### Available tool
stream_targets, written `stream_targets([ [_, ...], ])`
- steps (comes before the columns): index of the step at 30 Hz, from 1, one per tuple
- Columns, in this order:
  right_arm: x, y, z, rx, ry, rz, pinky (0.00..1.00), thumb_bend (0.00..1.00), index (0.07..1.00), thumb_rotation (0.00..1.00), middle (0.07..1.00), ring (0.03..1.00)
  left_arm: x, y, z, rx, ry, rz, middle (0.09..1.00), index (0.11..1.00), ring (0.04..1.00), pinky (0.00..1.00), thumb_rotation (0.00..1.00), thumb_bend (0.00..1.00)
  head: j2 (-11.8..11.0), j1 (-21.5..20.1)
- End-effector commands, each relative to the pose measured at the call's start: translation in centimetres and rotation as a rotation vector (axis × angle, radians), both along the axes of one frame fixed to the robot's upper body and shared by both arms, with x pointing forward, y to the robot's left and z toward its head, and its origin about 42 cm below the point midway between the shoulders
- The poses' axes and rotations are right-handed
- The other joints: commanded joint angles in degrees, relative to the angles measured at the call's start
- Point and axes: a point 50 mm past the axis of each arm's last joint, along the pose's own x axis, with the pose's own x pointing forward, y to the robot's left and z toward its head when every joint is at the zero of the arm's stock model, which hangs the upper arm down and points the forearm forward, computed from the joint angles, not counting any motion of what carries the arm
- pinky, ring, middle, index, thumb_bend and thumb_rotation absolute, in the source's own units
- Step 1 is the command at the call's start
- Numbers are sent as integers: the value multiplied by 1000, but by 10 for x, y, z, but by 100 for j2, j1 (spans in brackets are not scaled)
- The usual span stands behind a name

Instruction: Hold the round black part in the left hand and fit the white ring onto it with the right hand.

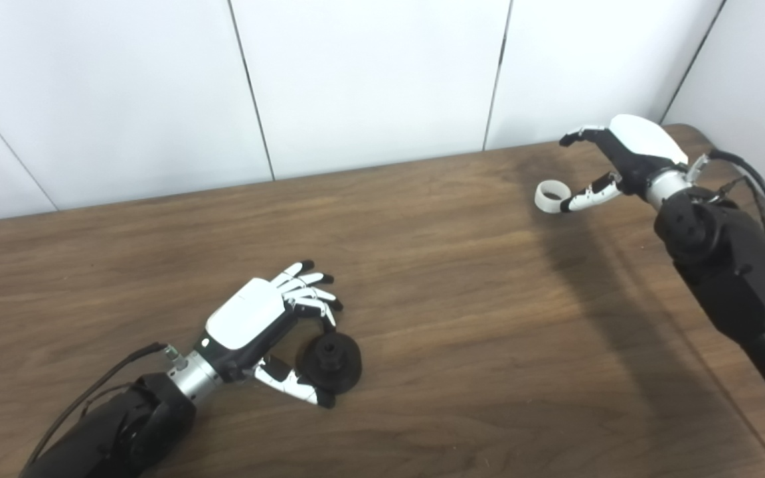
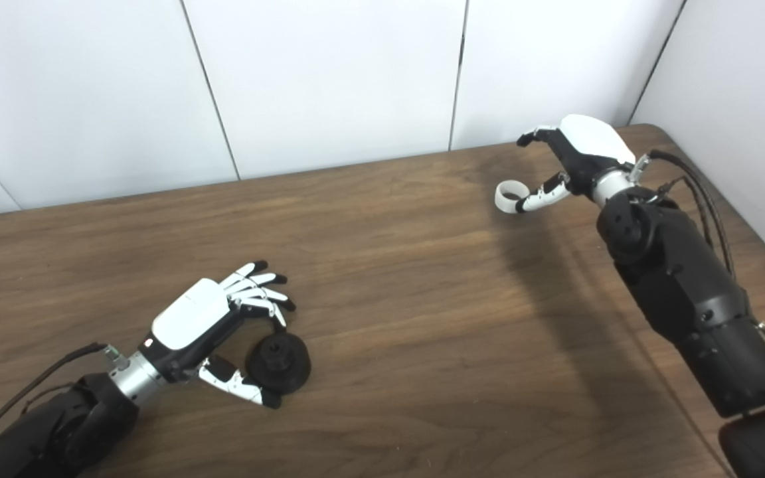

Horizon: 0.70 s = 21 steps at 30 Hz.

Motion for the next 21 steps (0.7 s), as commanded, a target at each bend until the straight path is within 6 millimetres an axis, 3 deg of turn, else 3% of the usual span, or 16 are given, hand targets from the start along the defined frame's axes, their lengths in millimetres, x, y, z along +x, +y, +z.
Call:
stream_targets([
  [1, 9, -6, 37, -62, -72, 7, 841, 740, 790, 194, 864, 897, -1, 2, 4, 24, -17, -23, 741, 482, 893, 988, 48, 523, 5, -28],
  [11, 14, -4, 37, -72, -39, 15, 874, 765, 803, 216, 874, 911, -1, 5, 4, 17, -22, -20, 737, 482, 889, 990, 47, 522, -38, -113],
  [21, 17, -3, 23, -73, -1, -5, 876, 766, 806, 225, 879, 919, -4, 7, 3, 13, -21, -19, 737, 482, 886, 990, 48, 522, -47, -80],
])
